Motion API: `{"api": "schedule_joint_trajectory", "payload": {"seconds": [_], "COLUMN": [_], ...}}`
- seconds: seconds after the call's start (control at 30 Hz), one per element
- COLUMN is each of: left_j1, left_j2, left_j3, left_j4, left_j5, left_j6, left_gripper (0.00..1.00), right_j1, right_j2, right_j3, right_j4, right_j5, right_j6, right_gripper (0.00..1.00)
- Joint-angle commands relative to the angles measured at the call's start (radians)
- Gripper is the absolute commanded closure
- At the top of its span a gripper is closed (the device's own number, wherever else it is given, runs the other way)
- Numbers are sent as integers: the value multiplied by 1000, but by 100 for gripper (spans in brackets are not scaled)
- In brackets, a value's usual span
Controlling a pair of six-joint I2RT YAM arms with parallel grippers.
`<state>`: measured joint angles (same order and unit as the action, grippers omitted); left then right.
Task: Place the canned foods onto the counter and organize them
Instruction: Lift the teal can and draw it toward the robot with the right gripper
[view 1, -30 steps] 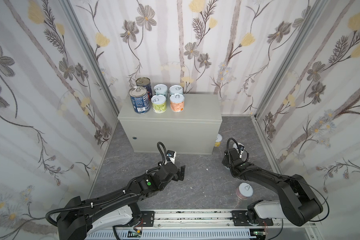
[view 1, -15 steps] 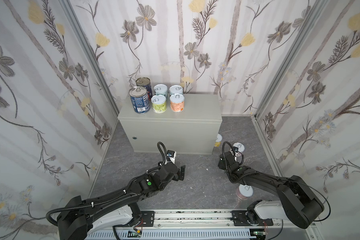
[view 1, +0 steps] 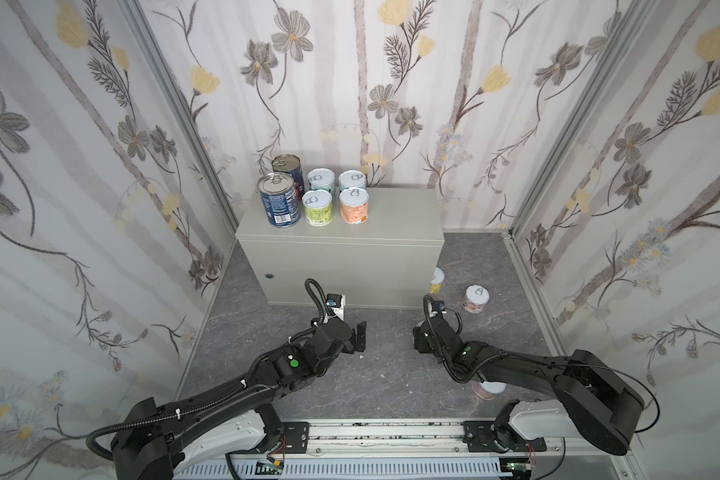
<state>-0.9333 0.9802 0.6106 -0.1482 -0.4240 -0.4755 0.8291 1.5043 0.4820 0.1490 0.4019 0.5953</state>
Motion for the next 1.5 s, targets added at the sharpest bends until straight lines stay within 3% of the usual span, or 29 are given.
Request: {"api": "schedule_joint_trajectory", "payload": {"seconds": [0.0,0.17,0.4,0.6,1.07,1.23,1.47], "left_j1": [28,69,91,103,128,128,128], "left_j2": [-16,-41,-55,-52,-42,-44,-82], "left_j3": [14,21,28,29,58,69,48], "left_j4": [-2,-19,-49,-54,-74,-93,-105], "left_j5": [6,25,18,12,-5,-2,-18], "left_j6": [-15,-10,-7,-5,28,20,-10], "left_gripper": [0,0,0,0,0,0,0], "right_j1": [41,60,85,115,137,137,125], "right_j2": [6,35,71,76,259,366,438], "right_j3": [-11,-32,-29,-77,-222,-230,-201], "right_j4": [172,314,402,534,959,1129,1177], "right_j5": [-19,-68,-94,-90,-41,-79,-128], "right_j6": [-61,-110,-190,-266,-331,-328,-341], "right_gripper": [36,28,7,2,0,2,7]}}
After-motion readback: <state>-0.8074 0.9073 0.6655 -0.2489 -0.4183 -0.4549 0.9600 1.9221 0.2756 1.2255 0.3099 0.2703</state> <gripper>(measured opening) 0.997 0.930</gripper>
